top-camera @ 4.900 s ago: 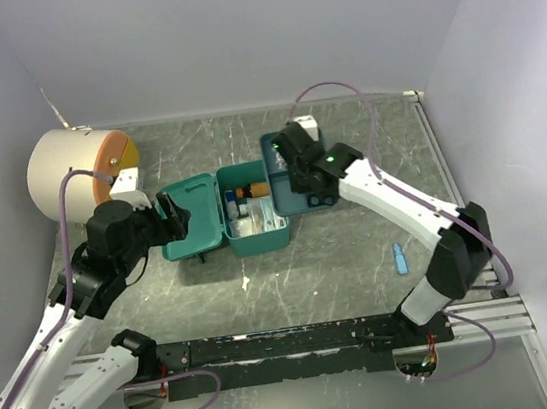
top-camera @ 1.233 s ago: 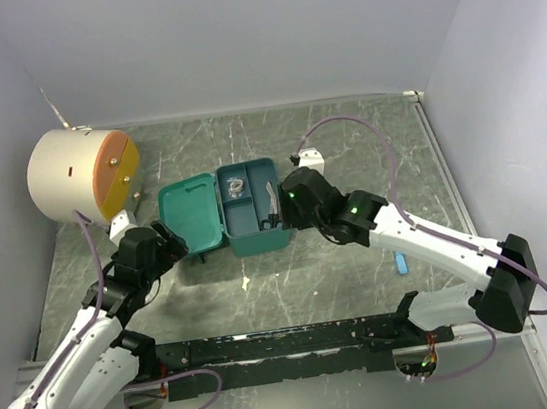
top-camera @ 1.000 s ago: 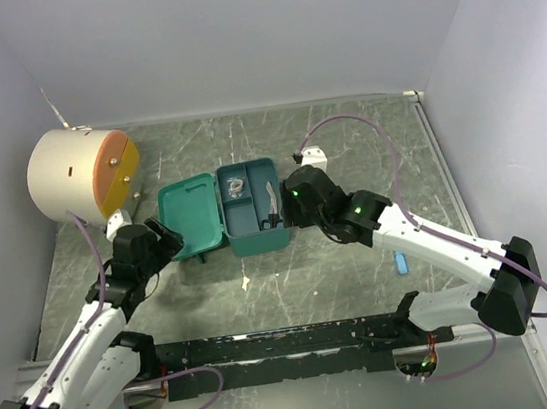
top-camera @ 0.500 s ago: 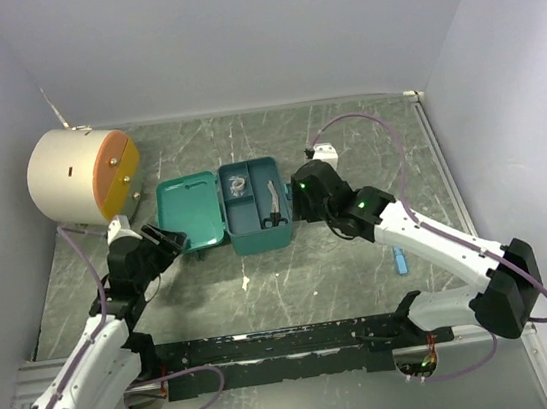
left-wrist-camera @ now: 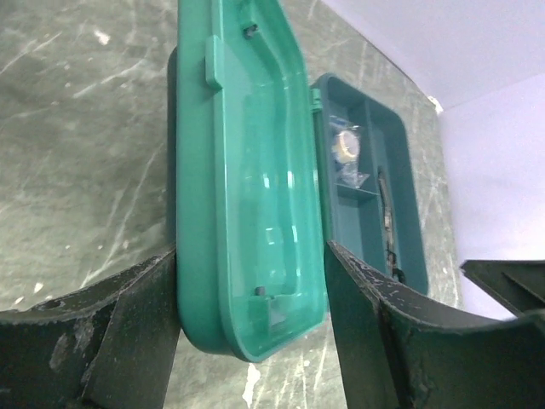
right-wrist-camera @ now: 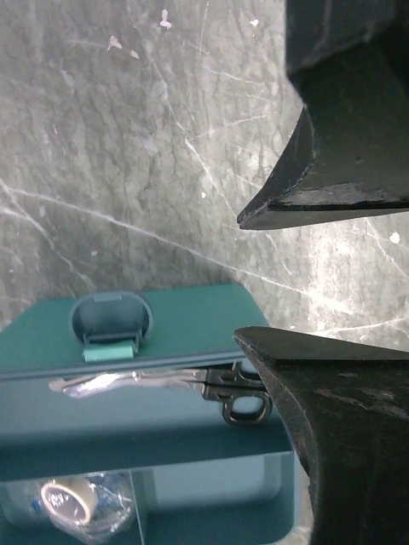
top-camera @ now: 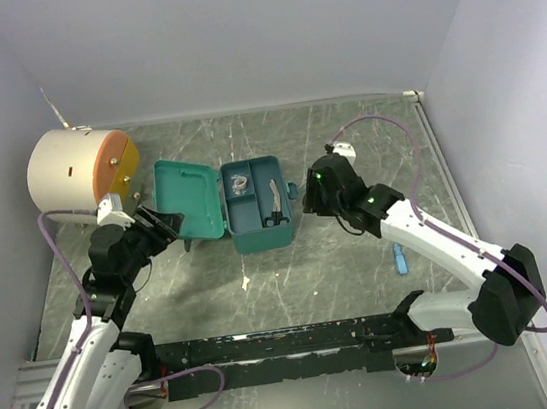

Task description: Organize the medicine kit

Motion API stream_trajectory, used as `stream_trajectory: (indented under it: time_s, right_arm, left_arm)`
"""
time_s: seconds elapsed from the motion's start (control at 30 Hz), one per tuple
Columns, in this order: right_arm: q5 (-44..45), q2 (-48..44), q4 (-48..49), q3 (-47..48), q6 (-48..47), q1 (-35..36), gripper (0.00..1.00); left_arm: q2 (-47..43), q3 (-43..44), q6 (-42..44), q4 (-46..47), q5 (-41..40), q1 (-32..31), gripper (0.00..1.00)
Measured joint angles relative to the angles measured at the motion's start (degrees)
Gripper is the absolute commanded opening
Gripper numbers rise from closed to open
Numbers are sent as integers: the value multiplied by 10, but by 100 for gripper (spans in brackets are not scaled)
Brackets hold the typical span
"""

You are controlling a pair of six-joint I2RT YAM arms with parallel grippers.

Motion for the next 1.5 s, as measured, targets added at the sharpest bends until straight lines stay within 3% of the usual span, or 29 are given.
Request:
stream_trajectory:
  time_s: [0.6, 0.83, 1.2, 1.5]
  right_arm:
    - [-104, -3, 83, -96, 26, -62, 46]
    - [-165, 7, 146, -116, 23, -66, 44]
    - [-237, 47, 252, -145, -3, -69, 44]
    - [-256, 57, 304, -172, 13, -65, 44]
  left_arm:
    - [63, 80, 52, -16, 160, 0, 87]
    - [68, 143, 64, -16, 230, 0, 85]
    - [126, 161, 40, 22, 307, -3, 81]
    - [169, 217, 33, 5, 299, -61, 78]
